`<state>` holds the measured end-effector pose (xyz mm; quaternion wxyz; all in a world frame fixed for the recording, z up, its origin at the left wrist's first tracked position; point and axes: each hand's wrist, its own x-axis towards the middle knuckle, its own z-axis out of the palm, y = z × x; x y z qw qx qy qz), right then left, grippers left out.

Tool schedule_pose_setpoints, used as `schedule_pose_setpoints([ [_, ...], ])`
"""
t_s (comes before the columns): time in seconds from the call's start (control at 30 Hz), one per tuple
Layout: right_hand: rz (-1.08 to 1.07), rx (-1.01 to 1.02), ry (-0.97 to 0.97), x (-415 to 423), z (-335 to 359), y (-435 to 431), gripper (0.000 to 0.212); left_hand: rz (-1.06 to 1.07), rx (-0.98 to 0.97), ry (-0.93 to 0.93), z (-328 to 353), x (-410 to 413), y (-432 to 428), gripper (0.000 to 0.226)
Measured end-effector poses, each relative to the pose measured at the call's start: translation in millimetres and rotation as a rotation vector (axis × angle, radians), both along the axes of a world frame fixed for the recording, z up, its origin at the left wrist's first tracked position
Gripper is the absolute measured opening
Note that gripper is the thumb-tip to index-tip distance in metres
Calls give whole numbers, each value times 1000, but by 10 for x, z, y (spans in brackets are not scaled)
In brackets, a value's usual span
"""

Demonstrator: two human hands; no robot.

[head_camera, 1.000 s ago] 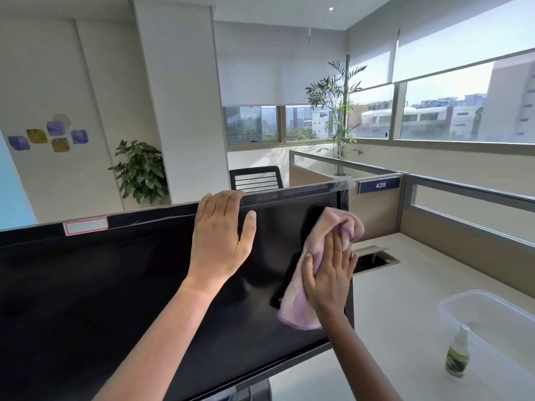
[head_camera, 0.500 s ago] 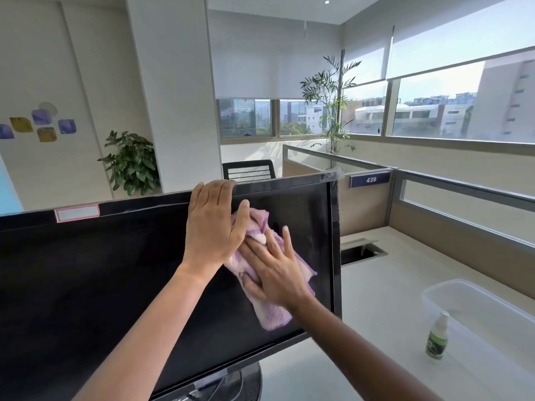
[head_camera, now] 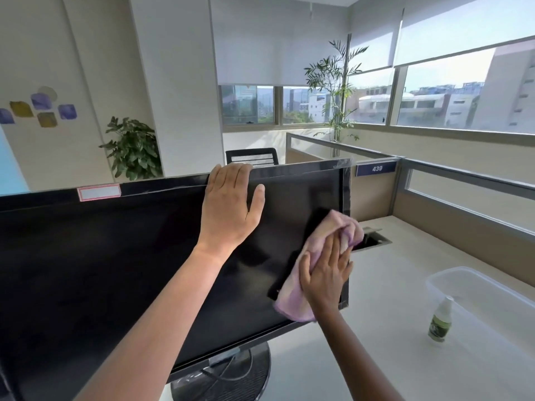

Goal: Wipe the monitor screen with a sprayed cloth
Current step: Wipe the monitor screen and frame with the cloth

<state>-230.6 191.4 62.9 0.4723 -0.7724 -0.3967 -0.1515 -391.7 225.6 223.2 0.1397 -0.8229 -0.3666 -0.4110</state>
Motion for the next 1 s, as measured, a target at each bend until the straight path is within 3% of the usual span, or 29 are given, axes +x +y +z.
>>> schedule_pose_setpoints([
  [0.27, 34, -26, 301, -346, -818, -276, 76, -27, 37, 54, -40, -84, 17, 54],
  [0.4, 24, -94, 371, -387, -956, -365, 63, -26, 48, 60, -99, -201, -48, 59],
  [0.53, -12, -132, 304, -441, -913, -407, 48, -7, 48, -93, -401, -537, -189, 58],
  [0.7, 27, -183, 52, -606, -923, -507, 32, 232, 8, -247, -1080, -1244, -228, 61],
  [0.9, 151, -293, -101, -1035, -894, -592, 40, 499, -9, -410, -1884, -2060, -302, 67],
  [1.0, 227, -298, -190, -1328, -876, -629, 38, 505, -161, -579, -2050, -2271, -419, 72],
])
